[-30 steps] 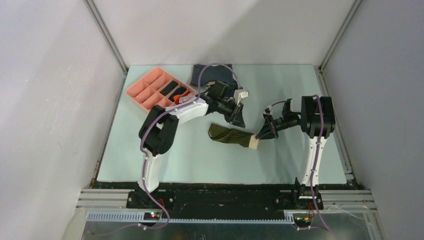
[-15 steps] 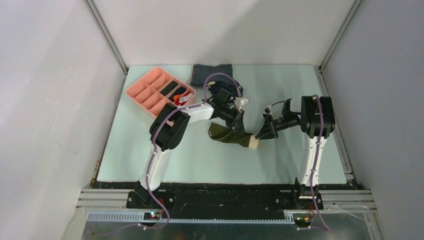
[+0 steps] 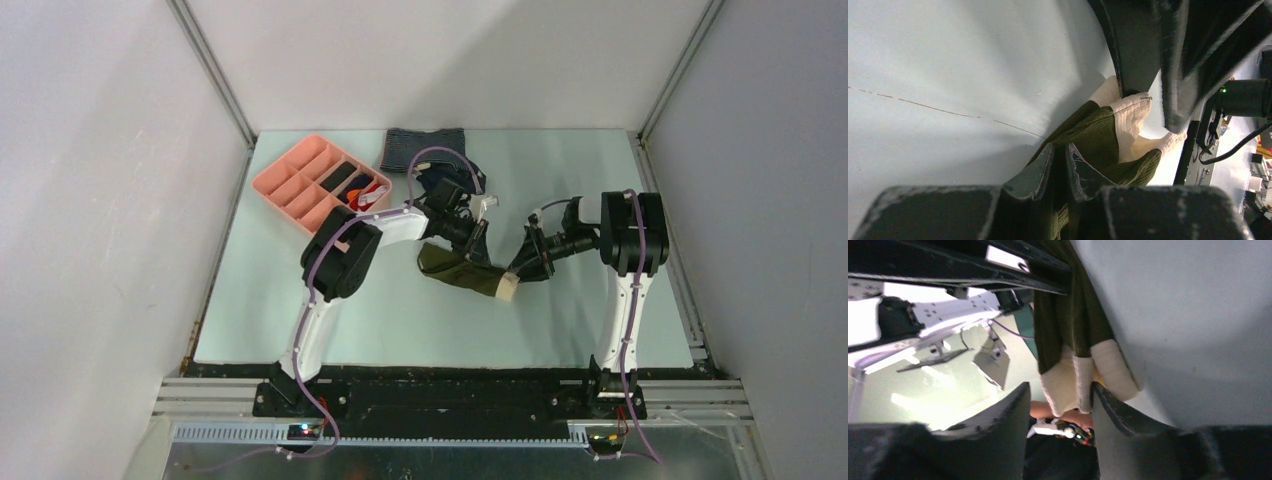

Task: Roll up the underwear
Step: Fold the underwear at the center of the board.

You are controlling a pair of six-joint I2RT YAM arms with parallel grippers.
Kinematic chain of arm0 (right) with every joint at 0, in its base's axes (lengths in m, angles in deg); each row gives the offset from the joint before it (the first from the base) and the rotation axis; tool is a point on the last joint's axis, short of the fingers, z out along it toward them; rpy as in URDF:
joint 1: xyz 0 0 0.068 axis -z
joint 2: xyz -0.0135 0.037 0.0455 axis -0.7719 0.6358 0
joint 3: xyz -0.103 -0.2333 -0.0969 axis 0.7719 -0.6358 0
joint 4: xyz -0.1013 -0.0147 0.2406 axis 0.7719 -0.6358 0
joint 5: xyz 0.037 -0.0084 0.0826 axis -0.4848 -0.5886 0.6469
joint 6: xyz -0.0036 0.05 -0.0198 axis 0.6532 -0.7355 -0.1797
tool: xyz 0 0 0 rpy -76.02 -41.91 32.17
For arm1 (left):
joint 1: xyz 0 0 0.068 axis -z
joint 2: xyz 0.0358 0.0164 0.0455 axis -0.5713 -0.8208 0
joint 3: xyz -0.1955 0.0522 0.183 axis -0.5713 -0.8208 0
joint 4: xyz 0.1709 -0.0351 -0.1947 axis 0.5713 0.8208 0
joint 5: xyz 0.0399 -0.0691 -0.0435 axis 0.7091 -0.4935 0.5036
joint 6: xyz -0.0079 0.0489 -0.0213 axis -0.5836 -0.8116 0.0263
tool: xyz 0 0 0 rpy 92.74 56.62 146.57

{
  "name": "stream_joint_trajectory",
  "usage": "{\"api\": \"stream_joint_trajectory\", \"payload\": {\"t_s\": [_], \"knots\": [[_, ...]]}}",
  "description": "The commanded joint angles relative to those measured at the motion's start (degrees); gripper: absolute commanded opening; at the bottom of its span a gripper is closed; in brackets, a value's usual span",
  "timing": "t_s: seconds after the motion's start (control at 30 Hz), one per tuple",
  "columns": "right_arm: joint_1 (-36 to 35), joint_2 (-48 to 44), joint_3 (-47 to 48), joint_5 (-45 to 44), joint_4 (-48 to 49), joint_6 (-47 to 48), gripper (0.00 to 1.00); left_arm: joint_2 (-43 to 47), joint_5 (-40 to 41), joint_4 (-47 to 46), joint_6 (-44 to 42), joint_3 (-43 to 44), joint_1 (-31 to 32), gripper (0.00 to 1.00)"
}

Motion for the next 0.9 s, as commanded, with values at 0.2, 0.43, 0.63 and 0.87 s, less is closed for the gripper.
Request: {"api": "stream_joint_trajectory", "payload": {"t_s": [0.2,0.43,0.63,0.87], "knots": [[3.96,-6.36,0.25,-9.58,2.00,-8.80,0.59,-1.23,0.08,0.43,-1.65,1.23,-0.13,0.18],[4.57,-26.26,0.06,-17.97,5.24,-3.71,0.62,-0.60,0.53,2.11,-3.46,1.48,-0.06,0.18],[1.86,-63.19,-27.28,-26.68,42.84,-0.05,0.99,-0.08,0.77,1.97,-3.86,0.98,-0.07,0.18],[-14.50,-47.45,-19.15,-28.76,20.97,11.47,0.51,0.02,0.92,2.36,-4.43,1.47,-0.01,0.18]]}}
